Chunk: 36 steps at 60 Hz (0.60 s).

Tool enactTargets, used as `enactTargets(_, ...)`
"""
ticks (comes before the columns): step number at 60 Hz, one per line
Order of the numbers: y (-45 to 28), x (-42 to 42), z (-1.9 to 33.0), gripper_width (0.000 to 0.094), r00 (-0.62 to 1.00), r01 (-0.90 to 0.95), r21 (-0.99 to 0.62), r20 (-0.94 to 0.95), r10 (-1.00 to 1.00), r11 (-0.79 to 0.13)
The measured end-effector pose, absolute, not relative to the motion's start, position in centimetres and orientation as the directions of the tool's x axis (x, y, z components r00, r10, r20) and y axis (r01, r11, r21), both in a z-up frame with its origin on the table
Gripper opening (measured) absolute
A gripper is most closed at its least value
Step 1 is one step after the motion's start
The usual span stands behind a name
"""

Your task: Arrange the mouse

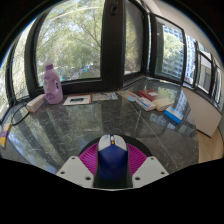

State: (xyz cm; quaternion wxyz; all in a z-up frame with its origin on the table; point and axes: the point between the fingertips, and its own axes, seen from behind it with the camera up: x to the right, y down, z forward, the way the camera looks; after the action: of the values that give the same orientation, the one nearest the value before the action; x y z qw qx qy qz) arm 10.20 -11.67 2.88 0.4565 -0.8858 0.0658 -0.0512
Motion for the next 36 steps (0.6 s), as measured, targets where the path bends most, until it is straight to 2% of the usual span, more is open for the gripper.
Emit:
enactTargets(6,-12.2,11.4,-1.1,0.0441,0.988,-0.068,-0.771,0.034,-0.148,-0.634)
enactTargets(12,-12.4,11.3,-1.2,0.0538,0.991,-0.079,-0.765,0.009,-0.132,-0.64)
enactTargets(14,-12.7,11.4,-0.8,0.0621,0.992,-0.057,-0.769,0.029,-0.124,-0.637)
enactTargets(17,-13.2,11.2,0.2,0.0849,0.993,-0.029,-0.775,0.051,-0.109,-0.631)
enactTargets(18,-13.3,11.1,0.6,0.0868,0.993,-0.022,-0.779,0.055,-0.104,-0.626)
enactTargets(20,-13.6,10.9,1.6,0.083,0.993,-0.013,-0.789,0.06,-0.098,-0.614)
enactTargets(24,-14.1,10.6,3.5,0.0863,0.993,-0.004,-0.802,0.065,-0.094,-0.597)
enactTargets(36,-18.5,8.6,10.3,0.0855,0.992,0.014,-0.848,0.079,-0.1,-0.53)
